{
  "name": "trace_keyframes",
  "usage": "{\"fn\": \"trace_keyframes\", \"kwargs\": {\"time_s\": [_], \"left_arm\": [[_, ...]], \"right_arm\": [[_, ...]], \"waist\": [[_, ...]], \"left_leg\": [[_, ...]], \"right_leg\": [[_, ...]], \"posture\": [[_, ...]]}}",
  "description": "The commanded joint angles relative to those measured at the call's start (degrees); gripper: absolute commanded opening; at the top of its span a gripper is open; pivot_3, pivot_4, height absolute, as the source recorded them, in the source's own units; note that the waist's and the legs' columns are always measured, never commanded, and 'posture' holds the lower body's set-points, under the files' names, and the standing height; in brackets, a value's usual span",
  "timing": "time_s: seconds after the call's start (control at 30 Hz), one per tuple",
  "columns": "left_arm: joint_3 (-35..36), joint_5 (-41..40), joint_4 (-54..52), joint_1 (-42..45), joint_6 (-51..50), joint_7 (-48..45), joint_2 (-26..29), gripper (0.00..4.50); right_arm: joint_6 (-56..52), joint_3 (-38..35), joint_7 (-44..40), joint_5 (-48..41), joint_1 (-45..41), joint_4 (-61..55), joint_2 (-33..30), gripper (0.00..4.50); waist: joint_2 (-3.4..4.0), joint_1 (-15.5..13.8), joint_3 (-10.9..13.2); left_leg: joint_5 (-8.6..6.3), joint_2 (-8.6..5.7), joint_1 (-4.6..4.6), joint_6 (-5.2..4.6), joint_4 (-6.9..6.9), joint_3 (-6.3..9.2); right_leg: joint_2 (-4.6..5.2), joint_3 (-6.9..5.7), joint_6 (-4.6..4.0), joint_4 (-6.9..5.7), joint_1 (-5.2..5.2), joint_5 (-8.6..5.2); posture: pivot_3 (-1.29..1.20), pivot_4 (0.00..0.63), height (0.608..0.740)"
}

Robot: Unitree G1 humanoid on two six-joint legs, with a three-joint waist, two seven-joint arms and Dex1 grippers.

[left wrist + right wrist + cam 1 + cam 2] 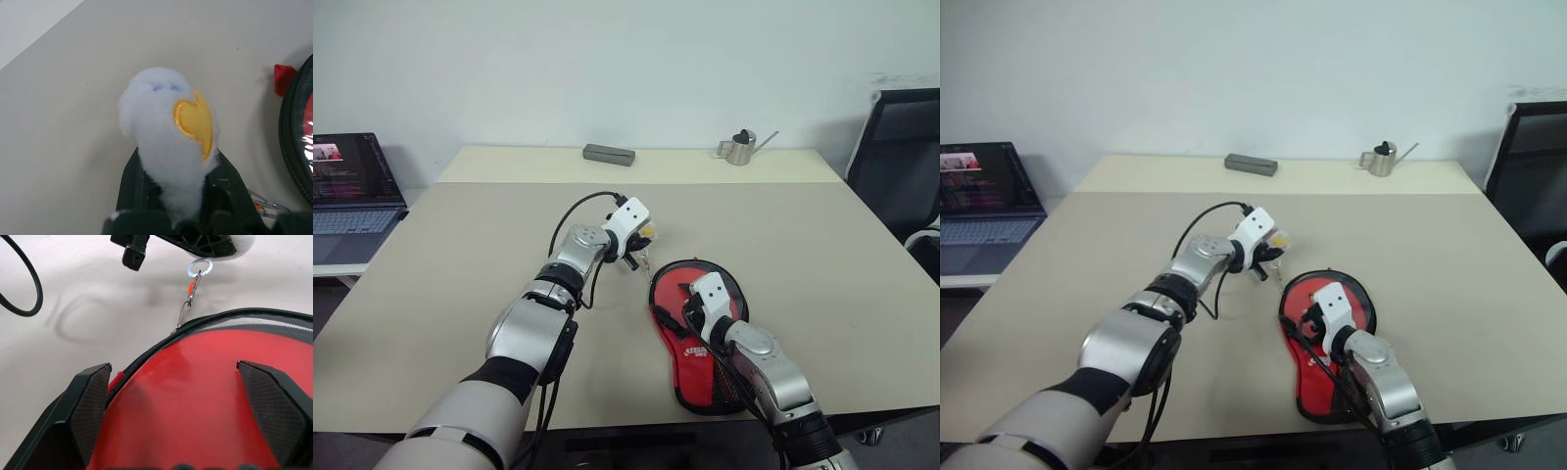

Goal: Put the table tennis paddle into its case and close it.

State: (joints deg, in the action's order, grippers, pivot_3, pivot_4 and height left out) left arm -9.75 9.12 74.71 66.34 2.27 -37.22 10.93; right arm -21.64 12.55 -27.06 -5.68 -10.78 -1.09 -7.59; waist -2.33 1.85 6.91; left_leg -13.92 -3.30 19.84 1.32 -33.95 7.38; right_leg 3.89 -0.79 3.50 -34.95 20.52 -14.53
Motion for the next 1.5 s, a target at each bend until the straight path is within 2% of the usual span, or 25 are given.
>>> {"fn": "trace_keyframes", "kwargs": {"time_s": [0.03, 0.37, 0.83, 1.17, 1.5], "left_arm": [[0.56, 0.91, -0.43, 3.36, 2.37, 2.43, -0.93, 0.34], [-0.08, 5.22, 2.11, 5.08, 4.21, 11.6, -2.88, 0.34], [-2.6, 12.33, 3.3, 5.6, 5.28, 17.37, -4.17, 0.34], [-7.35, 18.07, 3.7, 5.94, 7.44, 19.3, -5.92, 0.34], [-10.45, 22.36, 4.26, 7.18, 7.8, 23.74, -6.84, 0.34]], "right_arm": [[-4.33, 4.31, -1.68, 0.44, 2.56, 4.12, 0.38, 4.5], [-7.92, 5.6, -4.18, -0.2, 3.85, -0.21, -2.21, 4.5], [-14.59, 5.31, -5.91, -2.45, 7.71, -9.2, -7.15, 4.5], [-15.23, 2.09, -2.63, -2.99, 9.7, -10.51, -7.78, 4.5], [-17.29, 2.27, -0.02, -4.33, 15.57, -16.1, -8.0, 4.5]], "waist": [[-0.01, -0.01, 0.0], [0.0, 0.0, 0.01], [0.02, -0.16, 0.05], [0.03, -0.63, 0.06], [-0.01, -1.83, 0.09]], "left_leg": [[0.0, 0.0, 0.0, 0.0, 0.0, 0.0], [-0.01, 0.0, 0.01, 0.01, 0.0, 0.0], [-0.03, -0.04, 0.03, 0.04, 0.0, 0.02], [-0.03, -0.1, 0.05, 0.04, -0.01, 0.02], [-0.03, -0.11, 0.06, 0.05, -0.01, 0.04]], "right_leg": [[0.0, 0.0, 0.0, 0.0, 0.0, 0.0], [0.0, 0.0, 0.04, 0.0, 0.0, -0.02], [0.1, -0.05, 0.44, -0.01, -0.05, -0.23], [0.17, -0.1, 0.5, 0.0, -0.09, -0.27], [0.19, -0.14, 0.58, 0.01, -0.11, -0.31]], "posture": [[0.0, 0.15, 0.74], [0.0, 0.15, 0.74], [0.0, 0.15, 0.74], [0.0, 0.15, 0.74], [0.0, 0.15, 0.74]]}}
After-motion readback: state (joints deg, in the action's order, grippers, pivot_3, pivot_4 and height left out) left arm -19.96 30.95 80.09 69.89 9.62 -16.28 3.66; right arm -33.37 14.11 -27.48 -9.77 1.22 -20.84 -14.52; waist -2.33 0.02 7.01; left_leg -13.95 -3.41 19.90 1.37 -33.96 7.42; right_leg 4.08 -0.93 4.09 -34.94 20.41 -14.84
